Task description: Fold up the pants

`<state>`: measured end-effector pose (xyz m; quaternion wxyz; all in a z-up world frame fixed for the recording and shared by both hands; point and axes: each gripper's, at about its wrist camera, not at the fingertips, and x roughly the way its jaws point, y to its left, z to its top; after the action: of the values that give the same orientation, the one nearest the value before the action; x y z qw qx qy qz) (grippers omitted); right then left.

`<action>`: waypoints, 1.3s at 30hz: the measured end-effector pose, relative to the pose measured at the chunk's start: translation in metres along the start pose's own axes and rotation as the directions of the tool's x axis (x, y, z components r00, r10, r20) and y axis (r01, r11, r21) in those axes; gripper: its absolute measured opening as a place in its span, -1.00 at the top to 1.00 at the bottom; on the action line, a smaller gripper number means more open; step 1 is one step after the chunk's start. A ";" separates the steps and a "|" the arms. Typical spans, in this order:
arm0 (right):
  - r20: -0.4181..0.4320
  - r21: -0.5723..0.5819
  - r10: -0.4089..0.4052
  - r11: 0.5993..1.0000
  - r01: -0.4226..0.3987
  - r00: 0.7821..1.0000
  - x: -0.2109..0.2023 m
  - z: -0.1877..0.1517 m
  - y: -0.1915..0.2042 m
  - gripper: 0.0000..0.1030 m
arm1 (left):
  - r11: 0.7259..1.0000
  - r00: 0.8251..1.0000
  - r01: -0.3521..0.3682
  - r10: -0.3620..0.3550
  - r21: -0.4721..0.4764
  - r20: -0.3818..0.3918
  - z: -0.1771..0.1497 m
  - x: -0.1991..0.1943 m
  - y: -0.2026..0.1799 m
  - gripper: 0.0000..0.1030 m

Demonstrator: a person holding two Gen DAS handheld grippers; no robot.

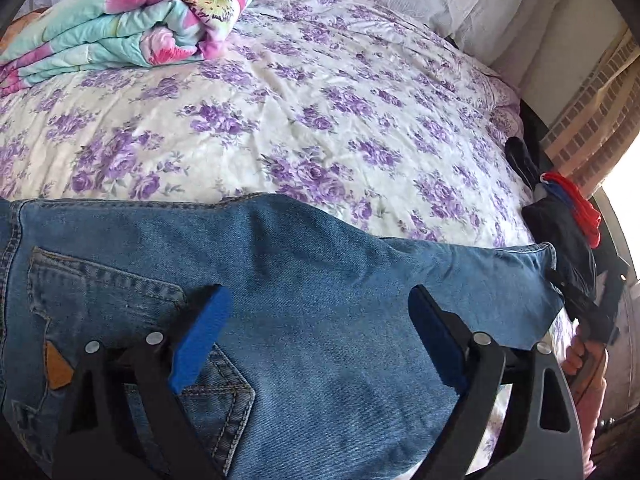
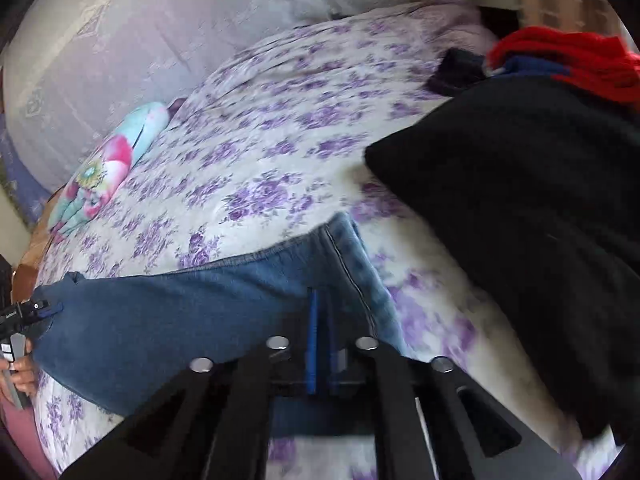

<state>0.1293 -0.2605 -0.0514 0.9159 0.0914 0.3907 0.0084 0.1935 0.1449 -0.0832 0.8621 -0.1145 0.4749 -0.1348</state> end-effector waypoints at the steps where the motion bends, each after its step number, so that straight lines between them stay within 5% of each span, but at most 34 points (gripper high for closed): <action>1: 0.045 -0.046 0.014 0.999 -0.012 0.999 -0.011 -0.006 0.020 -0.23 | 1.000 1.000 -0.024 0.024 0.015 0.008 -0.002 -0.003 -0.005 -0.73; 4: 0.066 -0.160 0.166 0.975 -0.153 0.984 -0.026 -0.021 0.073 -0.23 | 0.994 0.997 -0.069 0.065 0.085 0.048 -0.010 -0.015 -0.019 -0.78; 7: -0.016 -0.209 0.316 0.927 -0.312 0.949 -0.010 -0.035 0.120 -0.23 | 0.988 0.994 -0.104 0.099 0.111 0.055 -0.023 -0.020 -0.021 -0.82; 12: -0.090 -0.324 0.169 0.927 -0.190 0.981 0.016 -0.057 0.133 -0.20 | 0.960 0.977 -0.207 0.194 0.190 0.083 -0.051 -0.023 -0.020 -0.82; 15: -0.038 -0.286 0.056 0.956 -0.065 0.998 -0.005 -0.059 0.092 -0.20 | 0.896 0.928 -0.373 0.354 0.241 0.117 -0.070 -0.031 -0.007 -0.92; 18: -0.042 -0.172 0.016 0.985 -0.023 0.999 -0.017 -0.064 0.045 -0.21 | 0.943 0.961 -0.274 0.260 0.190 0.098 -0.071 -0.045 0.014 -0.92; 21: 0.006 -0.050 -0.036 0.998 0.036 0.999 -0.040 -0.074 0.020 -0.27 | 0.933 0.941 -0.328 0.309 0.145 0.137 -0.063 -0.059 0.008 -0.91; 23: 0.045 0.061 0.045 0.997 -0.048 0.998 -0.049 -0.080 0.006 -0.27 | 0.954 0.958 -0.262 0.239 0.147 0.157 -0.063 -0.066 -0.007 -0.91; 27: 0.107 0.279 0.225 0.928 -0.247 0.968 -0.046 -0.084 -0.018 -0.27 | 0.975 0.986 -0.098 0.068 0.199 0.152 -0.063 -0.057 -0.055 -0.91; 31: 0.106 0.496 0.227 0.832 -0.249 0.968 -0.021 -0.086 -0.043 -0.34 | 0.975 0.998 0.026 -0.040 0.219 0.058 -0.071 -0.017 -0.101 -0.91; 34: 0.137 0.558 0.221 0.788 -0.259 0.966 -0.013 -0.085 -0.049 -0.39 | 0.976 1.000 0.018 -0.017 0.215 -0.009 -0.080 0.015 -0.113 -0.91; 39: 0.142 0.599 0.188 0.765 -0.236 0.972 0.004 -0.071 -0.044 -0.52 | 0.954 0.997 -0.069 0.053 0.292 0.064 -0.094 0.025 -0.122 -0.92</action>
<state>0.0784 -0.2915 -0.1103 0.8436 0.4267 0.3255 -0.0184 0.1118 0.0151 -0.1126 0.8862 0.0258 0.4287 -0.1738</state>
